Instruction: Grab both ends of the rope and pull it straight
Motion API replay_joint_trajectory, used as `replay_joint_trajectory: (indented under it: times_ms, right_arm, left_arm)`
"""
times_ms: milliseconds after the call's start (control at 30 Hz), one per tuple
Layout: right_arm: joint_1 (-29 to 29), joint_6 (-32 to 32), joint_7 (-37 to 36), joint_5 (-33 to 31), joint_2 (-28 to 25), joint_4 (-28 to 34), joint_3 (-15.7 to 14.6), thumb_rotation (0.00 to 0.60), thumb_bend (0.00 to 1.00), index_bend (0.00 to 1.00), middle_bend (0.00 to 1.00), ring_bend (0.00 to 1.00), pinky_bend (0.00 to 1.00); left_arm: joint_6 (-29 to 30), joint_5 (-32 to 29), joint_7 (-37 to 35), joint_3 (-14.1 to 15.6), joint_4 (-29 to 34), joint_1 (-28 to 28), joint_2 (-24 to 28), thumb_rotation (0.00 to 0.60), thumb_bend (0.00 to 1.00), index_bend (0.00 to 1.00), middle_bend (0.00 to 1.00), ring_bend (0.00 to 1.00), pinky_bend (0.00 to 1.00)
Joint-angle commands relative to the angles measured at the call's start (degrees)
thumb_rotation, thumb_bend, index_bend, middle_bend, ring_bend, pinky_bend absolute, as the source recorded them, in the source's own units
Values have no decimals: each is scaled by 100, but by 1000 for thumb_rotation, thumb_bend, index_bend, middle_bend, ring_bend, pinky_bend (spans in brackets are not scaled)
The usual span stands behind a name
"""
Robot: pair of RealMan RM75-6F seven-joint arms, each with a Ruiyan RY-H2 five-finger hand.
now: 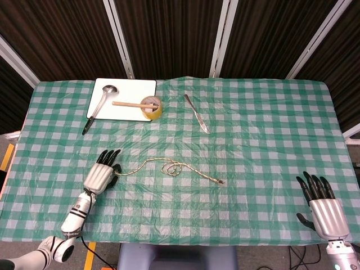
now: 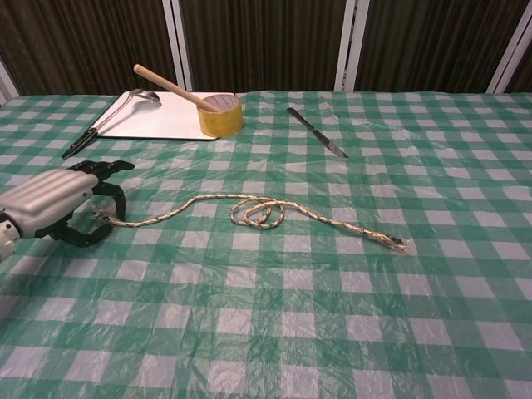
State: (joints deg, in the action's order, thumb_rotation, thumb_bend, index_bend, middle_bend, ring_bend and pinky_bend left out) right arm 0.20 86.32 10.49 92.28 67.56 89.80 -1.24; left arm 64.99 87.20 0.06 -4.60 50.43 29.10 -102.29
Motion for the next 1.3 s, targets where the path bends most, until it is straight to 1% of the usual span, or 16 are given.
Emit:
replay_joint_trajectory:
  times_ms: [33, 167, 300, 567, 733, 833, 933, 1000, 1133, 1200, 1300]
  right_arm:
    - [5, -15, 9, 7, -2, -2, -11, 600, 257, 0, 0, 0, 0]
    - [10, -28, 21, 13, -5, 3, -23, 600, 257, 0, 0, 0, 0]
    - [8, -30, 26, -11, -11, 13, -17, 600, 257, 0, 0, 0, 0]
    - [6, -22, 67, 13, 7, 15, -33, 600, 258, 0, 0, 0, 0]
    - [26, -46, 76, 19, 29, -8, -32, 600, 257, 0, 0, 0, 0]
    - [67, -18, 6, 56, 140, -89, 17, 600, 257, 0, 0, 0, 0]
    - [174, -86, -99, 65, 370, -233, 92, 600, 257, 8, 0, 0, 0]
    - [319, -267, -122, 59, 504, -264, 140, 600, 257, 53, 0, 0, 0]
    - [751, -783, -43, 119, 593, 0, 254, 600, 257, 197, 0, 0, 0]
    - [1023, -1087, 212, 52, 710, 141, 408, 600, 259, 277, 0, 0, 0]
    - [1395, -1628, 793, -306, 931, 360, 650, 600, 267, 344, 0, 0, 0]
  left_arm:
    - [-21, -25, -6, 14, -46, 17, -15, 600, 448, 501, 21, 0, 75]
    - [-43, -61, 16, 22, -151, 47, -57, 600, 448, 517, 33, 0, 84]
    - [-48, -85, 4, 33, -229, 74, -85, 600, 448, 556, 49, 0, 98]
    - [52, -58, -57, 75, -204, 72, -58, 600, 448, 595, 55, 0, 100]
    - [193, -16, -79, 96, -140, 58, -15, 600, 449, 652, 73, 0, 101]
    - [324, 53, -140, 140, -67, 33, 47, 600, 450, 685, 92, 0, 108]
    - [430, 118, -167, 198, 23, -2, 135, 600, 450, 703, 101, 0, 114]
    - [476, 144, -137, 232, 85, -25, 198, 600, 449, 711, 106, 0, 115]
    - [505, 144, -111, 258, 222, -53, 303, 600, 449, 713, 107, 0, 115]
    - [509, 131, -89, 259, 298, -62, 344, 600, 449, 713, 107, 0, 115]
    - [548, 141, -60, 271, 404, -78, 401, 600, 449, 714, 107, 0, 115]
